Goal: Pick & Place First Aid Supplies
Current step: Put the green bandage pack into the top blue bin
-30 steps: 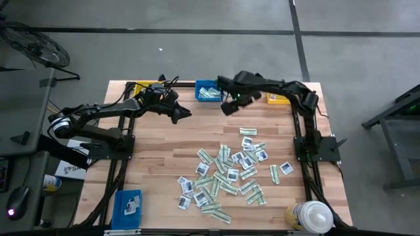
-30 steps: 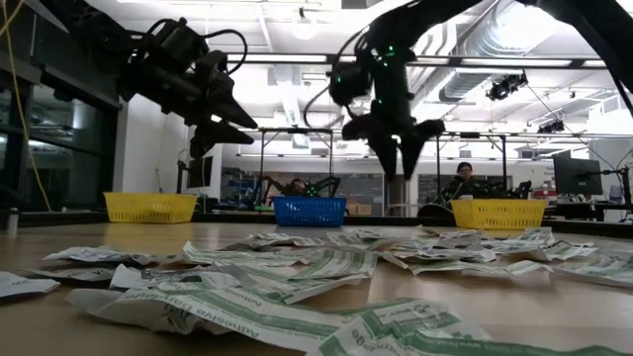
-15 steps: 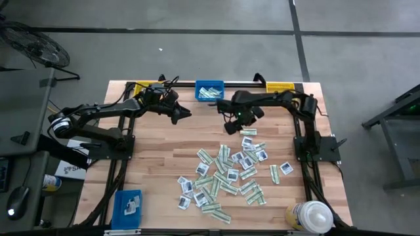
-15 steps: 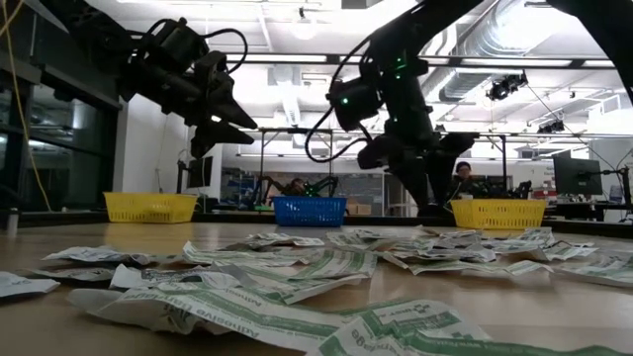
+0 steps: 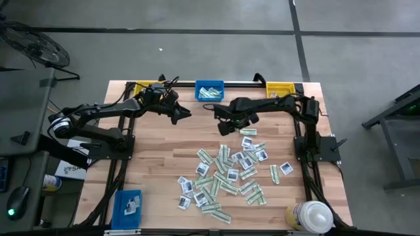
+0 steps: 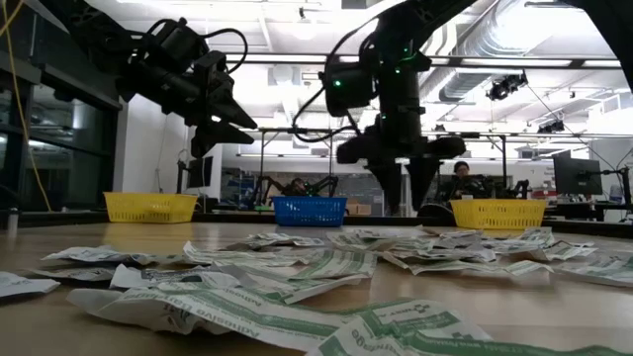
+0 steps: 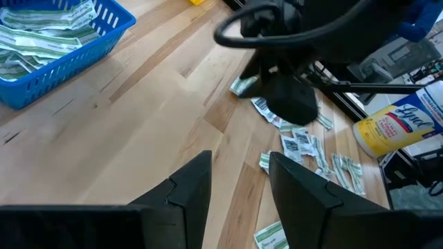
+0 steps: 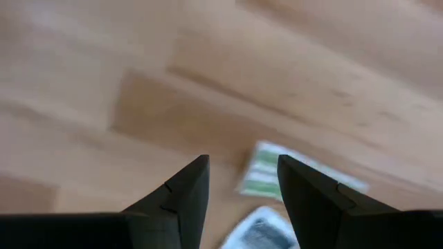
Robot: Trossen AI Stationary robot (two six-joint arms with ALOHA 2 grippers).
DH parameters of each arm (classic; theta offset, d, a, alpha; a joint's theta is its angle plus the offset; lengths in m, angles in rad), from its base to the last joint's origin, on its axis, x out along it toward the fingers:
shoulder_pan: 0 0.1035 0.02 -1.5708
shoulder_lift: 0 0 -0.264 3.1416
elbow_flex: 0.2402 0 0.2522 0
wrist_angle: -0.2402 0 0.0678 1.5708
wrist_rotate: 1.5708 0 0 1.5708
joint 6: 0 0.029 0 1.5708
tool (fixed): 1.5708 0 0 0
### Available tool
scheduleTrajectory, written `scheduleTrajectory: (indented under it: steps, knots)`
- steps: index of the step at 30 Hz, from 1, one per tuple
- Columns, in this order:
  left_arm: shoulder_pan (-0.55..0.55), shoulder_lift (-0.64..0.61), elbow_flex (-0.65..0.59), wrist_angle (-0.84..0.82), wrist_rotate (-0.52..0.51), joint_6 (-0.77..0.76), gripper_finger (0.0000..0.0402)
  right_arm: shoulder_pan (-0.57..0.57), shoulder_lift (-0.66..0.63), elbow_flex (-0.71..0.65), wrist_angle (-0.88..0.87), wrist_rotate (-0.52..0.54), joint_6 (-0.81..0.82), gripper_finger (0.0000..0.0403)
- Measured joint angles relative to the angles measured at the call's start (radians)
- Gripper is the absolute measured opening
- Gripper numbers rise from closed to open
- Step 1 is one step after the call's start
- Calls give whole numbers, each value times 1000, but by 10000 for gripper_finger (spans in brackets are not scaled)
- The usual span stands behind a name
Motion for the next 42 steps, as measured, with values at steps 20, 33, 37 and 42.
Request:
scheduleTrajectory:
  steps: [20,33,37,42]
  knots:
    - [0,0,0,-1,23,10,145,42,19,-120,53,-7,137,165]
    - [0,0,0,-2,24,10,145,14,11,-213,188,-49,119,138]
    - [0,0,0,-2,24,10,145,7,11,-220,204,-57,105,103]
    - [0,0,0,-3,24,10,145,5,11,-221,217,-53,80,53]
